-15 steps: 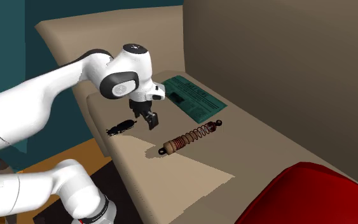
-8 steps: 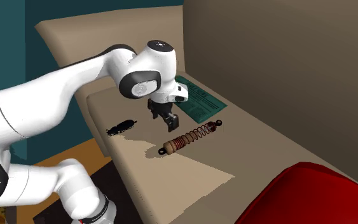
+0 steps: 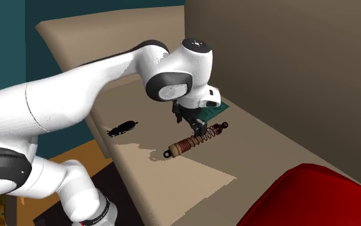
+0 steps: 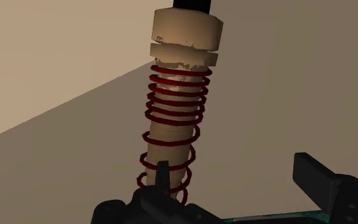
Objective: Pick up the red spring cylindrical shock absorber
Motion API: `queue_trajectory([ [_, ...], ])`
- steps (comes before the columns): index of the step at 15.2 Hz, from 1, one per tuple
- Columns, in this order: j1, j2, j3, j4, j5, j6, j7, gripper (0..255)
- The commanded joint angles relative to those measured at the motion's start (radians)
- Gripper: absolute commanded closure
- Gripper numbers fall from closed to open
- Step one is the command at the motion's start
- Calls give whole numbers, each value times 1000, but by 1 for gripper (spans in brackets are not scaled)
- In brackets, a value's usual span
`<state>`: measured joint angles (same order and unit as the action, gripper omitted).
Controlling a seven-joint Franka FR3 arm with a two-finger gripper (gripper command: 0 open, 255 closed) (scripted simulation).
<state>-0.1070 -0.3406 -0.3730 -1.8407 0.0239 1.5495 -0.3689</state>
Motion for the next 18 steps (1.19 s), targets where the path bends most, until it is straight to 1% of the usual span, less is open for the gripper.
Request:
queue_trajectory([
  [1, -8, 60, -38, 75, 14, -14, -36, 0],
  [2, -10, 73, -46, 91, 18, -16, -44, 0],
  [9, -15, 43, -43, -40, 7, 87, -47, 0],
  [11, -15, 43, -43, -41, 7, 87, -47, 0],
  [12, -15, 45, -43, -38, 8, 87, -47, 255],
  [18, -15, 44, -43, -39, 8, 87, -47, 255],
])
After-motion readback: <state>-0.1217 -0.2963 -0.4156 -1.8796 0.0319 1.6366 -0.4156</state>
